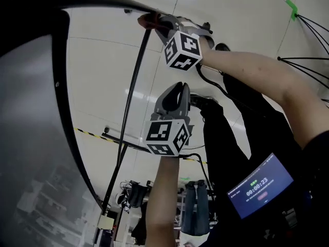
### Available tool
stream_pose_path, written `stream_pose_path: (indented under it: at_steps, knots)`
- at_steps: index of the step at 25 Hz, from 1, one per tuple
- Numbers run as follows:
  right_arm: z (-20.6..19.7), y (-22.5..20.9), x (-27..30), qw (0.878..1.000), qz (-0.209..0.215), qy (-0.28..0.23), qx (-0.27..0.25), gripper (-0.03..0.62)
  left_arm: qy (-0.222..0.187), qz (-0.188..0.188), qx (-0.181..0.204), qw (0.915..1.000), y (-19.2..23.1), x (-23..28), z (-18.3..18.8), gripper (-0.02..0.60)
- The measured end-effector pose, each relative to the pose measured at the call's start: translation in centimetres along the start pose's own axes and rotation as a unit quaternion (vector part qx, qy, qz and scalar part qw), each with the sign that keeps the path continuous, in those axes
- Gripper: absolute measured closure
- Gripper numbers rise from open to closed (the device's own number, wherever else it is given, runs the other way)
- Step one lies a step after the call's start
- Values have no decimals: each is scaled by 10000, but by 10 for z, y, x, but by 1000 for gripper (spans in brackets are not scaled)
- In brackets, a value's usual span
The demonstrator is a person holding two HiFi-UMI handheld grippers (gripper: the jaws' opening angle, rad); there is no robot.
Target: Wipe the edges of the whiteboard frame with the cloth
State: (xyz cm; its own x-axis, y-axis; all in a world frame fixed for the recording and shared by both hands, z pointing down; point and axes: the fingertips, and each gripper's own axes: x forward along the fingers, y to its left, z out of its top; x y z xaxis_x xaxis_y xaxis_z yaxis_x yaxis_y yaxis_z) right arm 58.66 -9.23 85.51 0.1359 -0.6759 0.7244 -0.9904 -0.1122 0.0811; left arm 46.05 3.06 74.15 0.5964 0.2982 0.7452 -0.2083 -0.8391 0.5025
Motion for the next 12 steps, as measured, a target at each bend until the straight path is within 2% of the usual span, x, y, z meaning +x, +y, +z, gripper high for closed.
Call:
stream_pose_path:
  at_steps: [2,4,9,12]
  knots:
    - [10,1,4,9980,-547,3,-311,539,-102,-18,-62,9999,6,-20,-9,531]
    - [12,6,8,9963,-717,76,-458,538,-177,-22,-172,9997,9,-33,-17,531]
    - [5,17,29,9978,-188,393,-498,537,-334,47,-310,9990,11,-43,-24,531]
    - [10,27,40,9962,108,474,-723,537,-489,101,-419,9979,13,-47,-25,531]
